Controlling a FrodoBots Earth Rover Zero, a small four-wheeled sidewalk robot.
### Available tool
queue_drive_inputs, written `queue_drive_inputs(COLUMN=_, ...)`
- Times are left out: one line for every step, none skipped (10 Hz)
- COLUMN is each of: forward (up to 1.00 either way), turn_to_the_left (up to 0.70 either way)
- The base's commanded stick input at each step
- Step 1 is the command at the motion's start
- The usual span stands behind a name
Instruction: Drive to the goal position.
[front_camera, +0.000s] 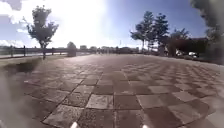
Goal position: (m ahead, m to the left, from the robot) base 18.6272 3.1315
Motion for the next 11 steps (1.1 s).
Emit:
queue_drive_inputs(forward=1.0, turn_to_the_left=-0.07)
queue_drive_inputs(forward=1.0, turn_to_the_left=-0.4)
queue_drive_inputs(forward=1.0, turn_to_the_left=-0.26)
queue_drive_inputs(forward=1.0, turn_to_the_left=0.0)
queue_drive_inputs(forward=1.0, turn_to_the_left=0.0)
queue_drive_inputs(forward=1.0, turn_to_the_left=0.0)
queue_drive_inputs(forward=1.0, turn_to_the_left=0.0)
queue_drive_inputs(forward=1.0, turn_to_the_left=0.0)
queue_drive_inputs(forward=1.0, turn_to_the_left=0.0)
queue_drive_inputs(forward=1.0, turn_to_the_left=0.0)
queue_drive_inputs(forward=1.0, turn_to_the_left=0.0)
